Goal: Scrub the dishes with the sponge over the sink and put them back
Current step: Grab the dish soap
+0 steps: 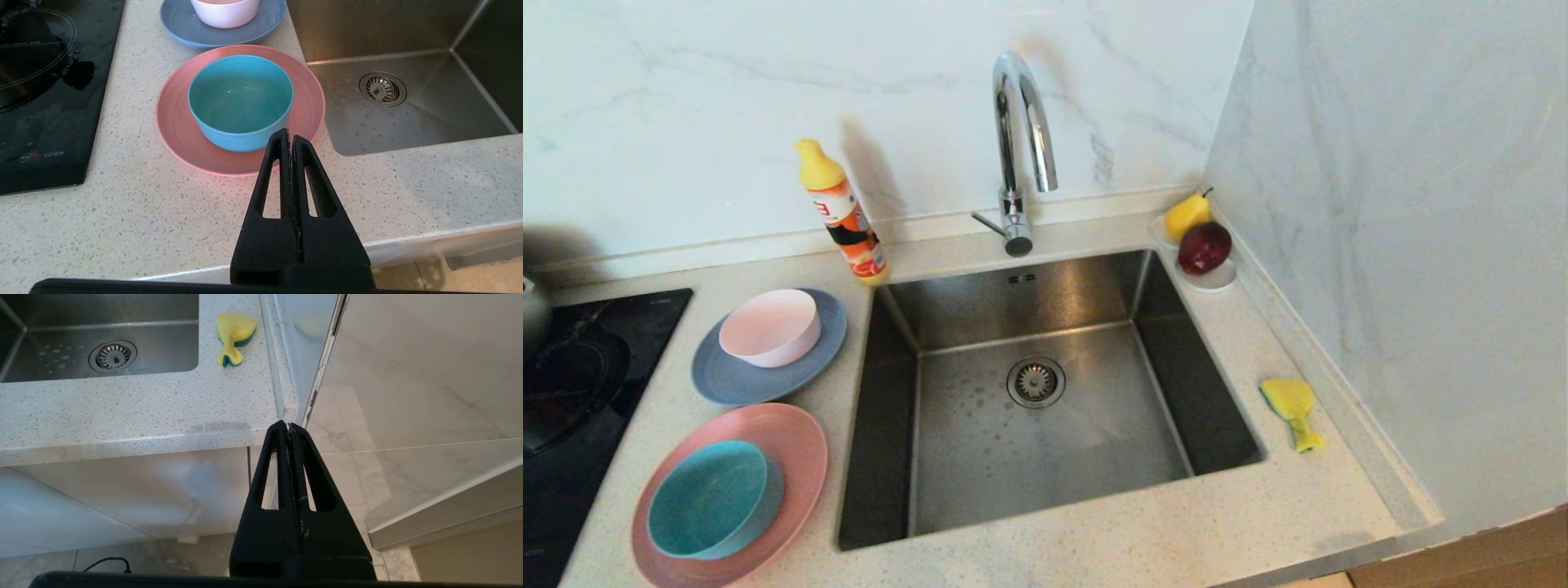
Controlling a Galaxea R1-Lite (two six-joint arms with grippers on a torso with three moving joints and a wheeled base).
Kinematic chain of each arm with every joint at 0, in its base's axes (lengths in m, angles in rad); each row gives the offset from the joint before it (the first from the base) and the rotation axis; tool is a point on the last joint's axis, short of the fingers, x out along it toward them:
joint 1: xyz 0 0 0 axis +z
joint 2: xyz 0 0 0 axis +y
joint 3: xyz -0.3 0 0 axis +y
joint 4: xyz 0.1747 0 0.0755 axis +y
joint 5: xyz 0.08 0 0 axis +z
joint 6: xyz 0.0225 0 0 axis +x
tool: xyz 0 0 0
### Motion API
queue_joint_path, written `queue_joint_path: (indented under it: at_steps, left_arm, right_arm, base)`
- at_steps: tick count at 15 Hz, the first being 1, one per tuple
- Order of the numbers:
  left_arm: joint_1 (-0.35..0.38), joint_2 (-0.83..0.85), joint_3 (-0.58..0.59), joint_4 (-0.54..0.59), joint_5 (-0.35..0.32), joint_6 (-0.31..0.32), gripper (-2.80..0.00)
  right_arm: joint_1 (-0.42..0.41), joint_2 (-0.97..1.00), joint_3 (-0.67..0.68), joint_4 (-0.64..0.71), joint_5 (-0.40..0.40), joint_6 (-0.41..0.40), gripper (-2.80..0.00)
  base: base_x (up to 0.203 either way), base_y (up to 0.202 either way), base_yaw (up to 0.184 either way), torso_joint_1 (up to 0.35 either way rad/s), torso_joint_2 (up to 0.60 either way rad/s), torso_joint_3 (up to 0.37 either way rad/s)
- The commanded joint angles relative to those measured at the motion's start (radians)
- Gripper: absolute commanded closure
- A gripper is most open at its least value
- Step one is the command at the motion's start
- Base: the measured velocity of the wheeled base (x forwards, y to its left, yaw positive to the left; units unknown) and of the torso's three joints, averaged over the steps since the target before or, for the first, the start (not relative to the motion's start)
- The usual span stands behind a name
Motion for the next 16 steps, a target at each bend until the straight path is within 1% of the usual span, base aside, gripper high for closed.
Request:
queue_joint_path:
  at_steps: [1, 14, 16]
  left_arm:
    - [0.001, 0.002, 0.018, -0.001, 0.001, 0.000, 0.00]
    - [-0.003, 0.003, 0.018, 0.004, 0.002, 0.001, 0.00]
    - [-0.003, 0.003, 0.017, -0.001, 0.004, -0.008, 0.00]
  right_arm:
    - [0.001, -0.001, 0.000, 0.000, 0.001, -0.001, 0.00]
    - [0.001, -0.001, 0.000, 0.000, 0.001, -0.001, 0.00]
    - [0.001, -0.002, 0.000, 0.000, 0.001, -0.001, 0.00]
  base:
    - [0.000, 0.000, 0.000, 0.000, 0.00, 0.000]
    - [0.000, 0.000, 0.000, 0.000, 0.00, 0.000]
    - [0.000, 0.000, 0.000, 0.000, 0.00, 0.000]
